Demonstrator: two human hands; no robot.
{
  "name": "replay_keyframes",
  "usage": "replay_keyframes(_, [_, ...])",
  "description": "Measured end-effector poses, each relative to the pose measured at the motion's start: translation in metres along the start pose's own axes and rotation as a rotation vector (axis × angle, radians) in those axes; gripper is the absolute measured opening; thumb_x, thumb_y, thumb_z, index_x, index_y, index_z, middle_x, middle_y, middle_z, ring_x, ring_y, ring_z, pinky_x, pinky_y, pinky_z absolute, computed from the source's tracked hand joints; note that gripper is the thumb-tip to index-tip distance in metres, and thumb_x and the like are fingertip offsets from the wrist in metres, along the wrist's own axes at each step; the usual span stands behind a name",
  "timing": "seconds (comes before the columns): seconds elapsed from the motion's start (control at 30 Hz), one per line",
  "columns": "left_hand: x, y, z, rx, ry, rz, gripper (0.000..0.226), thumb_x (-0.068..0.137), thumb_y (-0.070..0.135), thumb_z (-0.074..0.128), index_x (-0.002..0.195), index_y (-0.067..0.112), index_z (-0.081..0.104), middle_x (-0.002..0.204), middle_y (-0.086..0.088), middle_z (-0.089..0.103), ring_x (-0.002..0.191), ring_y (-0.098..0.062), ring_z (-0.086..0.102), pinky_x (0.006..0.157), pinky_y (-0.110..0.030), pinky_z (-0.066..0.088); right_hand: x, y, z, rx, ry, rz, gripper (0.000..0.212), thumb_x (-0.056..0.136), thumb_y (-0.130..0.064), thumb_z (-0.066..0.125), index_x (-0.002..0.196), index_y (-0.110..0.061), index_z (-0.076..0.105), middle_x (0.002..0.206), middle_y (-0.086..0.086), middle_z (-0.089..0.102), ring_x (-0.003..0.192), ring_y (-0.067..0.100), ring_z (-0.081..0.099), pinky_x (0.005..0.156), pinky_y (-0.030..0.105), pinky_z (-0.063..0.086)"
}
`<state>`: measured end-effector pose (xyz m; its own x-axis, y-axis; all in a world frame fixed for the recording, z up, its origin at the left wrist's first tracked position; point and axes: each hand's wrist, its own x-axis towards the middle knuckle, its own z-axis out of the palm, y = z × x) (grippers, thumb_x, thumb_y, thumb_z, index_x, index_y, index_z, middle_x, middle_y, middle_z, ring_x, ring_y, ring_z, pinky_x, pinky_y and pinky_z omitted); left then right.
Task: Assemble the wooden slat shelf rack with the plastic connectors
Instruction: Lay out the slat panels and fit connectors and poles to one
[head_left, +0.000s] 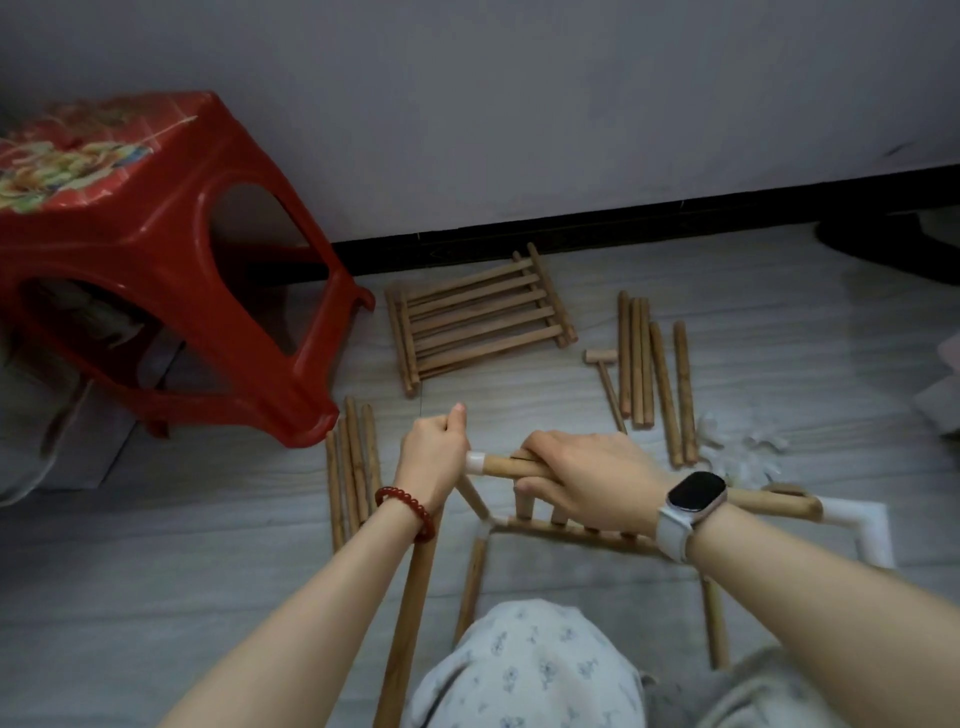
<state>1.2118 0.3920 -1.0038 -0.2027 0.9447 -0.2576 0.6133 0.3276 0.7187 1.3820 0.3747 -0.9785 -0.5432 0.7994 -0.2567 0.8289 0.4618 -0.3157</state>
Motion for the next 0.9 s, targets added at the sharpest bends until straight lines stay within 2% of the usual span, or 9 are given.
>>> replay_keyframes(0.13, [0.009, 0.004, 0.003, -0.022, -0.074, 0.042, 0.051, 0.102, 0.032, 0.028, 0.062, 0.015, 0.054, 0.068, 0.0, 0.054, 0.066, -0.011, 0.048, 0.056, -0.022, 0.034, 0.002, -0.001, 0.003, -0.122, 0.071, -0.026, 0.036, 0.099, -0.045, 0.03, 0.118, -0.017, 0.041, 0.096, 0.002, 0.057, 0.084, 0.024, 0.052, 0.066, 0.033, 0.036])
replay_keyframes(0.33, [0.017, 0.003, 0.002, -0.003, -0.165, 0.164, 0.049, 0.102, 0.035, 0.026, 0.068, 0.016, 0.055, 0.073, 0.003, 0.055, 0.071, -0.006, 0.05, 0.063, -0.017, 0.037, 0.014, 0.003, 0.011, -0.136, 0.093, 0.003, 0.038, 0.097, -0.046, 0.032, 0.119, -0.017, 0.042, 0.102, 0.006, 0.059, 0.086, 0.028, 0.056, 0.066, 0.035, 0.037])
replay_keyframes(0.43, [0.017, 0.003, 0.003, -0.005, -0.182, 0.211, 0.046, 0.1, 0.04, 0.03, 0.071, 0.016, 0.057, 0.075, 0.001, 0.06, 0.072, -0.01, 0.054, 0.063, -0.02, 0.04, 0.017, 0.008, 0.009, -0.08, 0.038, 0.034, 0.037, 0.097, -0.048, 0.034, 0.115, -0.018, 0.046, 0.099, 0.004, 0.06, 0.085, 0.024, 0.057, 0.072, 0.038, 0.046])
replay_keyframes(0.5, [0.012, 0.006, 0.002, 0.021, -0.146, 0.318, 0.039, 0.098, 0.039, 0.036, 0.073, 0.018, 0.056, 0.073, 0.002, 0.059, 0.072, -0.014, 0.056, 0.065, -0.026, 0.044, 0.014, 0.013, -0.001, 0.021, 0.002, 0.03, 0.039, 0.096, -0.049, 0.037, 0.123, -0.022, 0.047, 0.107, -0.001, 0.06, 0.095, 0.018, 0.056, 0.082, 0.034, 0.048])
replay_keyframes(0.57, [0.008, 0.008, -0.001, 0.227, -0.107, 0.533, 0.029, 0.096, 0.04, 0.042, 0.081, 0.019, 0.056, 0.077, 0.007, 0.056, 0.075, -0.012, 0.053, 0.067, -0.024, 0.041, 0.005, 0.029, -0.011, 0.105, 0.023, 0.063, 0.046, 0.095, -0.049, 0.038, 0.134, -0.026, 0.042, 0.12, -0.006, 0.055, 0.109, 0.011, 0.051, 0.09, 0.029, 0.044])
replay_keyframes(0.6, [0.006, 0.009, -0.002, 0.359, -0.104, 0.646, 0.028, 0.094, 0.044, 0.044, 0.089, 0.021, 0.058, 0.083, 0.009, 0.055, 0.08, -0.009, 0.052, 0.072, -0.023, 0.037, -0.004, 0.041, -0.016, 0.131, 0.052, 0.103, 0.047, 0.096, -0.049, 0.038, 0.136, -0.026, 0.042, 0.121, -0.008, 0.054, 0.109, 0.008, 0.05, 0.09, 0.026, 0.043])
replay_keyframes(0.73, [0.002, 0.02, 0.004, 0.697, -0.196, 0.898, 0.063, 0.084, 0.069, 0.036, 0.127, 0.025, 0.049, 0.117, 0.006, 0.053, 0.107, -0.01, 0.047, 0.095, -0.027, 0.035, -0.056, 0.09, -0.025, 0.161, 0.081, 0.307, 0.03, 0.096, -0.046, 0.038, 0.118, -0.031, 0.05, 0.101, -0.015, 0.053, 0.093, 0.004, 0.049, 0.072, 0.015, 0.035])
replay_keyframes(0.83, [0.0, 0.043, 0.03, 0.746, -0.349, 0.998, 0.064, 0.086, 0.06, 0.047, 0.141, 0.029, 0.033, 0.134, 0.005, 0.042, 0.121, -0.012, 0.038, 0.099, -0.027, 0.03, -0.094, 0.116, -0.018, 0.226, 0.085, 0.465, 0.039, 0.096, -0.045, 0.04, 0.126, -0.023, 0.051, 0.117, -0.004, 0.055, 0.1, 0.007, 0.05, 0.083, 0.021, 0.039])
replay_keyframes(0.9, [-0.008, 0.061, 0.054, 0.772, -0.442, 1.045, 0.059, 0.089, 0.053, 0.049, 0.141, 0.029, 0.033, 0.132, 0.004, 0.044, 0.118, -0.015, 0.042, 0.095, -0.028, 0.033, -0.111, 0.127, -0.007, 0.314, 0.142, 0.574, 0.044, 0.093, -0.05, 0.04, 0.118, -0.019, 0.059, 0.114, 0.001, 0.061, 0.098, 0.01, 0.055, 0.085, 0.027, 0.045])
